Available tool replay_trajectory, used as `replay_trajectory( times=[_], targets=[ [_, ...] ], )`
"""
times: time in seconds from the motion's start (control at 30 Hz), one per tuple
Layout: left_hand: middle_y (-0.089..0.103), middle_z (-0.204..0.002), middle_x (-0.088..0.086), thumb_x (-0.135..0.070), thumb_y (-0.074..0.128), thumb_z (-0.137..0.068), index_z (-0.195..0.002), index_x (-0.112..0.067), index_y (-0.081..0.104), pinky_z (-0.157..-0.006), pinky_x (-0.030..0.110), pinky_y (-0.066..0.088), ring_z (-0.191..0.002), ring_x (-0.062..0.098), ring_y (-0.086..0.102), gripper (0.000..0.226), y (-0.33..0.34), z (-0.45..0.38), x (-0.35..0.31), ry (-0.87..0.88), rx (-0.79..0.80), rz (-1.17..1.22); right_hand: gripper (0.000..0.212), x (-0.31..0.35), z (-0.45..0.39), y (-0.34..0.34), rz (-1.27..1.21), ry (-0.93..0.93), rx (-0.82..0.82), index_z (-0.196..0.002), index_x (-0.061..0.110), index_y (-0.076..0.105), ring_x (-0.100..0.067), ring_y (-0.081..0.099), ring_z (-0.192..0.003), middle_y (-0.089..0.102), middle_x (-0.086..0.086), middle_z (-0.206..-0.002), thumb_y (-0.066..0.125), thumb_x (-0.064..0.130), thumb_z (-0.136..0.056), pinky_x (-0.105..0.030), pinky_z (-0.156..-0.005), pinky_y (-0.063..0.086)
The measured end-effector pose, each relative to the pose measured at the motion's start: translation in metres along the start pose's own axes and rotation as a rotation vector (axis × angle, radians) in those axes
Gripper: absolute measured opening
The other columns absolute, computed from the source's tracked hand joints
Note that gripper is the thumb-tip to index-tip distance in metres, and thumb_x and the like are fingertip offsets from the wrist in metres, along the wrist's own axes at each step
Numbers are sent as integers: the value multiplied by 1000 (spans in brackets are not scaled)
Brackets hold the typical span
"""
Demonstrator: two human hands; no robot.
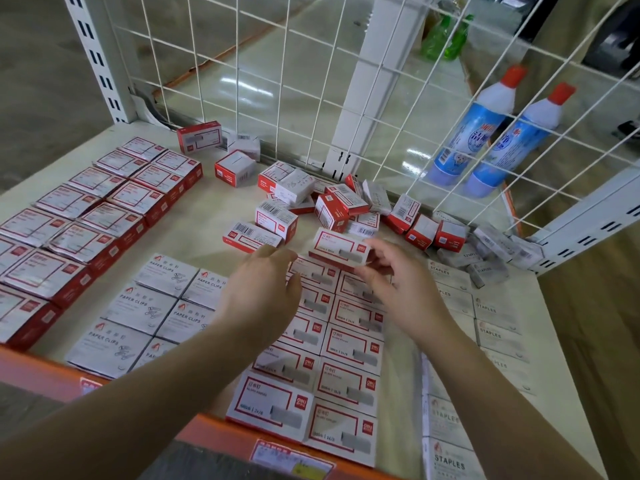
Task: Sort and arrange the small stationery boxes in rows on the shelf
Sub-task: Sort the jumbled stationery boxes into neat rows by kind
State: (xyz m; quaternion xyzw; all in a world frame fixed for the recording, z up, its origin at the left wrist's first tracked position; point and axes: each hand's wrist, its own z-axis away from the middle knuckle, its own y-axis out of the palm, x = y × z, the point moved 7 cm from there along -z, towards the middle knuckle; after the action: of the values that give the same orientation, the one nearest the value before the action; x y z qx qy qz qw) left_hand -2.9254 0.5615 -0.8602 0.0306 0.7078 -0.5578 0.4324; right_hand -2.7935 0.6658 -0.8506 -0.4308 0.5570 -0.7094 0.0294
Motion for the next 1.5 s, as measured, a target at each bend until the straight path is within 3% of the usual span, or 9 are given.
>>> replay_trajectory(
  times=[0.13,0.2,0.33,0.53,0.93,1.1,1.3,1.4,1.5],
  targets=[
    [51,-128,-4,-22,44,-96,-132,-22,48,-81,21,42,-115,14,47,36,3,-6,0,11,55,-30,45,4,-19,4,104,-3,11,-134,23,45,-7,50,-112,54,6,-129,54,31,-90,-10,-86,35],
    [52,-127,-5,-21,45,-96,-135,-23,45,-80,20,43,-110,12,47,39,5,-11,1,20,76,-29,44,7,-25,6,141,-5,36,-133,23,46,-7,48,-115,52,6,-131,53,31,-91,-3,-82,28],
    [53,-119,-6,-20,46,-94,-129,-22,48,-75,19,44,-95,6,41,35,11,-17,2,18,129,-20,37,9,-34,12,132,-17,83,-126,26,52,-6,47,-107,54,7,-123,54,33,-90,-20,-82,33],
    [51,-124,-5,-22,44,-95,-128,-19,48,-80,20,44,-109,12,48,34,18,-20,0,14,145,-68,45,1,-40,22,154,10,147,-132,24,49,-9,43,-115,47,6,-130,57,34,-89,-20,-88,30],
    [49,-104,-7,-23,43,-96,-129,-18,48,-67,19,49,-90,9,47,34,25,-30,0,-49,186,-73,51,-7,-43,25,163,34,182,-136,20,45,-7,43,-116,46,5,-134,60,31,-89,-19,-89,29],
    [51,-109,-3,-23,43,-96,-124,-17,52,-77,25,54,-93,11,48,30,26,-29,-1,-63,191,-71,47,-5,-43,26,168,18,173,-135,19,47,-10,44,-119,47,5,-133,59,28,-90,-20,-92,30],
    [52,-102,-4,-22,43,-96,-113,-17,56,-69,20,52,-89,12,53,22,26,-28,0,-90,222,-32,47,-4,-42,26,184,15,169,-135,19,47,-11,43,-119,47,5,-133,58,27,-90,-20,-92,30],
    [54,-109,-3,-22,42,-96,-115,-17,55,-71,21,52,-91,12,52,24,26,-26,1,-88,228,-24,47,-2,-41,26,185,19,165,-135,19,47,-12,43,-121,47,3,-133,58,27,-90,-23,-97,31],
    [53,-116,-4,-22,41,-96,-124,-19,52,-69,17,46,-94,10,48,30,22,-22,0,-51,209,-44,43,-1,-41,24,159,37,121,-132,20,50,-13,45,-118,50,3,-130,59,26,-90,-22,-91,32]
  ],
)
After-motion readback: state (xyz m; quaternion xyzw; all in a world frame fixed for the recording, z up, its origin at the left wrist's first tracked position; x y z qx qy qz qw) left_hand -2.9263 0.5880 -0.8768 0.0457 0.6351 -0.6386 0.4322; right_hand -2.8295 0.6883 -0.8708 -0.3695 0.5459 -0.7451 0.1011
